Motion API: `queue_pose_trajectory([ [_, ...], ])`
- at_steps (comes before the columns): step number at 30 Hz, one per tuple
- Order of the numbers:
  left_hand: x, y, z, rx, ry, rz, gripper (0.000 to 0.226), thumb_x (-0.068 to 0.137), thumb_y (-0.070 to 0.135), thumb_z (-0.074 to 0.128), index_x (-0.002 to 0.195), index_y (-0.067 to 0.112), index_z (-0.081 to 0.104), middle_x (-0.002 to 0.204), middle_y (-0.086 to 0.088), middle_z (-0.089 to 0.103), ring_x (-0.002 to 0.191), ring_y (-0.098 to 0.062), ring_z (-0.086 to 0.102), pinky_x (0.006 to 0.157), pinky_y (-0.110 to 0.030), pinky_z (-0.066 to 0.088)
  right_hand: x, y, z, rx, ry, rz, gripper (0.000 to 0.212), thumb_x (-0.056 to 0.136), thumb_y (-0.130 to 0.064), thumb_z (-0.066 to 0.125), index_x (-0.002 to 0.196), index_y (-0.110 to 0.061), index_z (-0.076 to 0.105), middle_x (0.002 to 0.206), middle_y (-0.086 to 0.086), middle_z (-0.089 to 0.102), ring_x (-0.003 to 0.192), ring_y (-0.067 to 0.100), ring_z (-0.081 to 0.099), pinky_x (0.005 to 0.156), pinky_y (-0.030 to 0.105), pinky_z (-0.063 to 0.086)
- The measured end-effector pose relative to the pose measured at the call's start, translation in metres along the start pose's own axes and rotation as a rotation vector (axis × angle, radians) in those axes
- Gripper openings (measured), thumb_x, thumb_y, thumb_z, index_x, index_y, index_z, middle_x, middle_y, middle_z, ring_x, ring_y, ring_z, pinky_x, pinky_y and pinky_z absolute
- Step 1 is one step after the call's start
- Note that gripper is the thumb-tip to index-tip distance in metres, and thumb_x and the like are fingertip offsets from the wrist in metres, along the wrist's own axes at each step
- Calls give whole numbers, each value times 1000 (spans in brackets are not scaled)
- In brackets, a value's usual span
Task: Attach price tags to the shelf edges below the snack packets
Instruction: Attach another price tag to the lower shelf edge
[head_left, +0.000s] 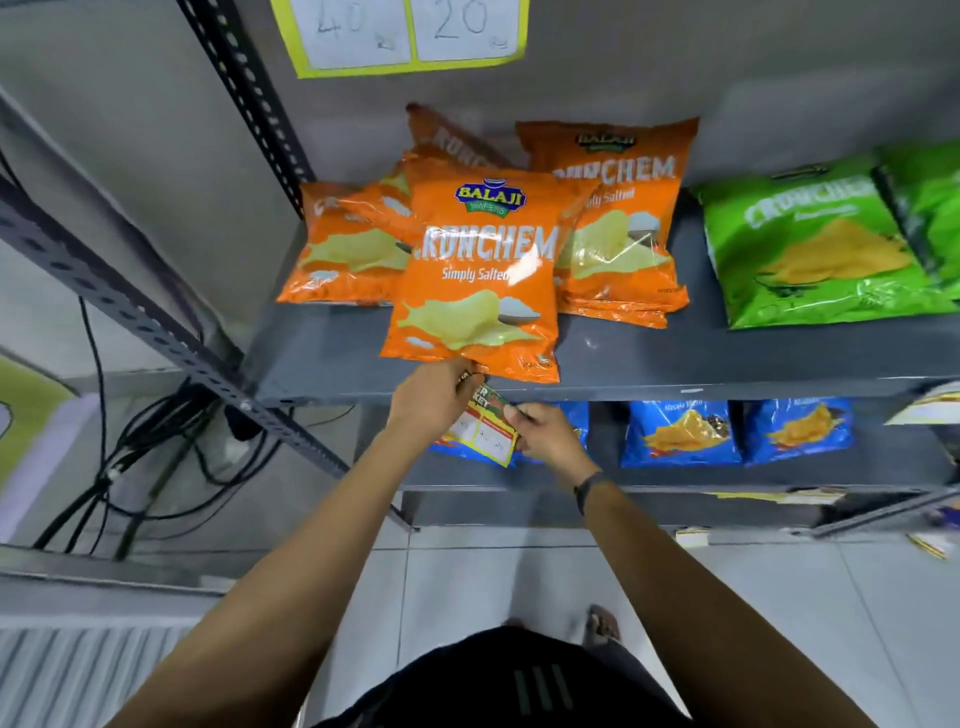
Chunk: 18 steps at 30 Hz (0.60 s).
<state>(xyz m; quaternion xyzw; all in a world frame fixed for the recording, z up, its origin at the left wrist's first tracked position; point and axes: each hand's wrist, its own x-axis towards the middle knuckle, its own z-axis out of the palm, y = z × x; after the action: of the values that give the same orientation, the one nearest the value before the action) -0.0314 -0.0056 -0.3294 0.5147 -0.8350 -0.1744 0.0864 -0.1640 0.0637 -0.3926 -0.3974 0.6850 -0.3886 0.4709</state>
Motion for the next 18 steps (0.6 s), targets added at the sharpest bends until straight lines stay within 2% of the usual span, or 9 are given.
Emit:
queue_pose_trajectory([
  [3, -15, -6, -2, 27, 14, -2, 22, 94, 33, 54, 91, 14, 65, 82, -13, 69, 84, -34, 62, 59, -30, 38, -7, 1, -7, -142, 83, -108, 24, 91, -25, 57, 67, -20, 57, 74, 5, 65, 70, 20, 60, 70, 39, 50],
  [5, -26, -13, -1, 136, 7, 7, 26, 91, 39, 56, 78, 17, 63, 81, -10, 71, 81, -31, 64, 57, -29, 39, -12, 0, -12, -331, 111, -193, 19, 90, -31, 57, 78, -18, 62, 80, 4, 70, 75, 20, 62, 68, 37, 49],
  [7, -34, -20, 1, 280, -18, 23, 36, 91, 45, 54, 68, 18, 55, 80, -9, 71, 79, -30, 65, 55, -26, 35, -15, -5, -12, -571, 119, -266, 20, 90, -37, 55, 84, -20, 65, 86, 1, 72, 81, 20, 63, 67, 36, 48],
  [10, -37, -29, 3, 413, -3, 32, 42, 90, 49, 54, 72, 12, 63, 77, -10, 71, 75, -32, 67, 55, -25, 34, -11, -12, -3, -903, 127, -351, 25, 91, -38, 51, 87, -17, 64, 88, 6, 72, 85, 27, 65, 65, 35, 47],
  [12, -38, -34, 6, 459, -4, 33, 43, 80, 45, 70, 58, 8, 64, 56, -11, 68, 52, -31, 65, 48, -21, 31, -8, -17, 2, -1076, 177, -404, 26, 88, -36, 56, 79, -14, 64, 77, 8, 72, 74, 28, 66, 54, 28, 39],
  [14, -35, -41, 11, 491, 27, -9, 47, 64, 40, 85, 43, 7, 58, 37, -8, 59, 31, -26, 56, 45, -13, 23, -8, -21, 7, -1296, 229, -398, 31, 64, -41, 79, 56, -17, 61, 49, 1, 65, 47, 19, 62, 45, 19, 26],
  [16, -31, -45, 16, 482, 60, -59, 49, 57, 36, 89, 38, 7, 55, 31, -7, 54, 25, -23, 51, 50, -6, 11, -4, -26, 10, -1386, 278, -346, 43, 38, -38, 89, 41, -19, 50, 32, -3, 53, 30, 12, 50, 44, 14, 18],
  [18, -28, -39, 13, 497, 91, -87, 45, 58, 36, 88, 40, 9, 58, 34, -6, 57, 27, -22, 52, 51, -6, 6, -1, -26, 13, -1375, 283, -339, 49, 33, -35, 90, 38, -19, 44, 29, -3, 49, 28, 12, 47, 45, 13, 17],
])
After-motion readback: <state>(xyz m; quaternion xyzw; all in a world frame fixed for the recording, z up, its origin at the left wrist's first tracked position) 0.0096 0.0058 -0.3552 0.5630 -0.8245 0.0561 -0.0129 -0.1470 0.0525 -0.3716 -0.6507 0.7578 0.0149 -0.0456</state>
